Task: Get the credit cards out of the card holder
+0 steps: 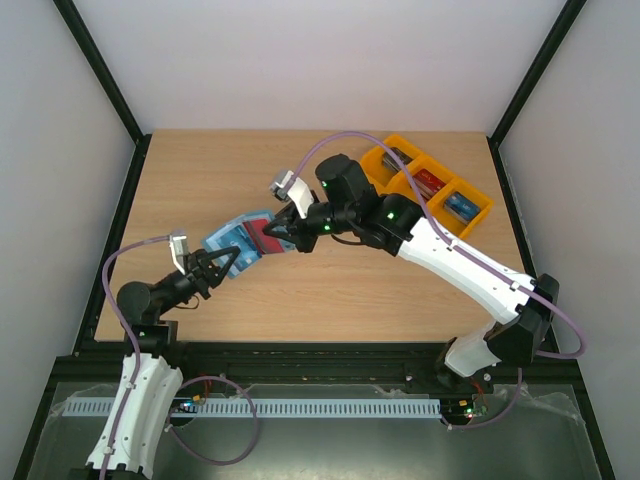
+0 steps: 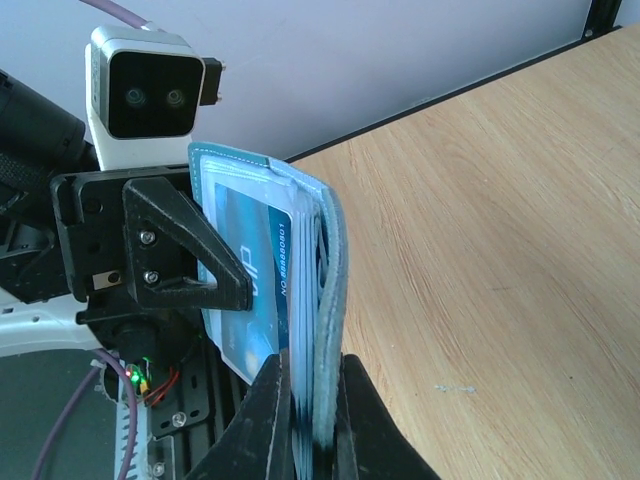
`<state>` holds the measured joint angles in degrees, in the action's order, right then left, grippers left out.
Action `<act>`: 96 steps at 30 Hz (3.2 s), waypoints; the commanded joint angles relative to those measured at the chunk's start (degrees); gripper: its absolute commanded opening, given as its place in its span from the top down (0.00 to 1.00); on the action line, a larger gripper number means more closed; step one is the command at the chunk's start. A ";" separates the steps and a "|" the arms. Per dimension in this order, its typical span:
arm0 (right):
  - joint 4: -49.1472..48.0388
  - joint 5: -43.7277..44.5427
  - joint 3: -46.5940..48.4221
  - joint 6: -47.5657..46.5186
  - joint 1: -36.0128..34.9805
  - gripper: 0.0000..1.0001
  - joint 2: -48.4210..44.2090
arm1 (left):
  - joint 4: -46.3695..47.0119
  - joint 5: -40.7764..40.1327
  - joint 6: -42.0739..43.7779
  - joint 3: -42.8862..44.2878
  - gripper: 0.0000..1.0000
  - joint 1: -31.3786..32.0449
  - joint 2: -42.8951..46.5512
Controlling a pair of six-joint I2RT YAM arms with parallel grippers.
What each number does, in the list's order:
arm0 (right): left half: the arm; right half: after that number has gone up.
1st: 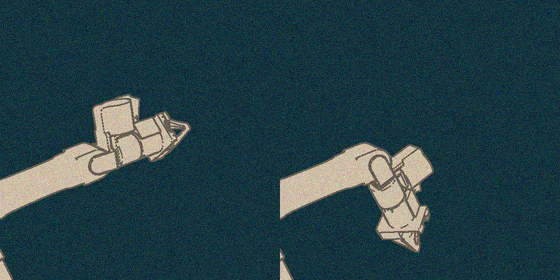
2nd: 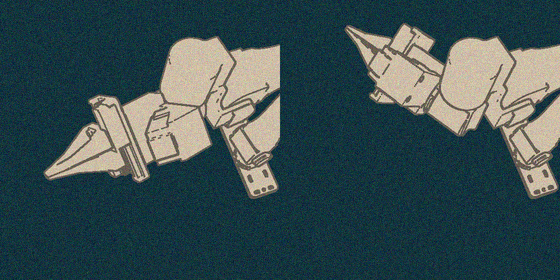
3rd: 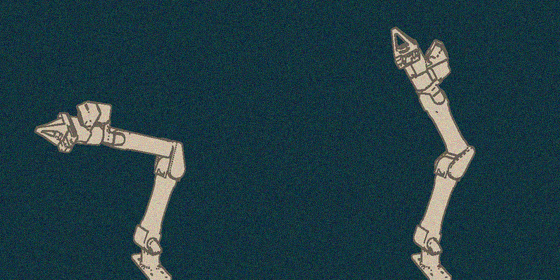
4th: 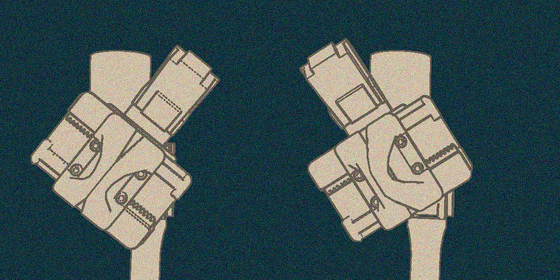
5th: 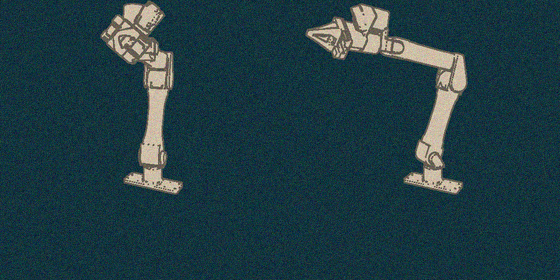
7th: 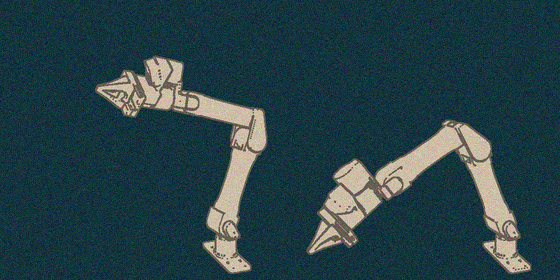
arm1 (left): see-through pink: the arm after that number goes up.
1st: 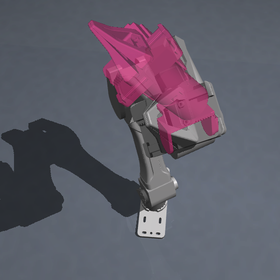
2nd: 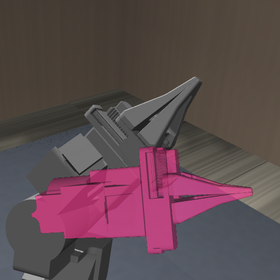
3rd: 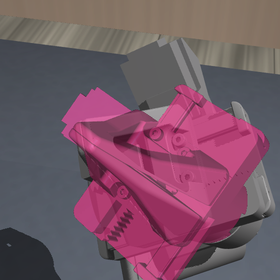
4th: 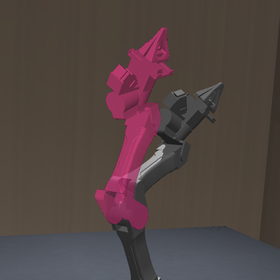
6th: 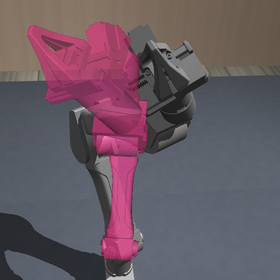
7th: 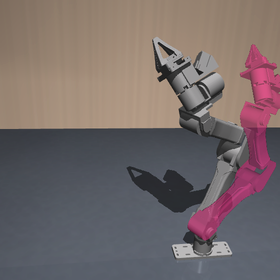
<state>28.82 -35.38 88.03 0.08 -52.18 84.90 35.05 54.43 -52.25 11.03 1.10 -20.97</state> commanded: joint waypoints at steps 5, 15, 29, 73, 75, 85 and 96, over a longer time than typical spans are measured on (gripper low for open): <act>-5.58 9.29 -2.10 4.35 1.80 0.67 -2.10 | -7.16 -3.50 3.72 0.86 0.98 0.02 -0.11; 0.32 13.67 2.10 3.70 2.18 0.55 -0.19 | -34.05 -25.80 15.16 7.75 0.98 -0.05 -2.61; -21.19 -14.44 -5.49 12.40 -0.74 0.71 1.95 | -31.70 -17.64 14.11 10.80 0.98 0.12 -3.23; -10.79 -13.72 -3.55 0.32 0.77 0.92 1.72 | -3.20 12.89 14.05 11.54 0.98 4.86 -0.21; -10.63 -14.54 -3.35 0.44 0.69 0.97 1.92 | -3.24 12.63 14.07 11.65 0.98 4.96 -0.12; -13.35 -16.21 -4.52 0.90 1.07 0.98 -0.15 | -5.33 10.12 13.11 11.23 0.95 5.05 0.69; -11.96 -13.01 -4.65 3.76 2.70 0.98 -0.37 | -0.90 6.49 6.46 7.85 0.84 5.05 3.16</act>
<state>18.63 -53.32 83.81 2.42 -51.33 86.15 28.01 59.51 -43.70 19.29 5.52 -19.55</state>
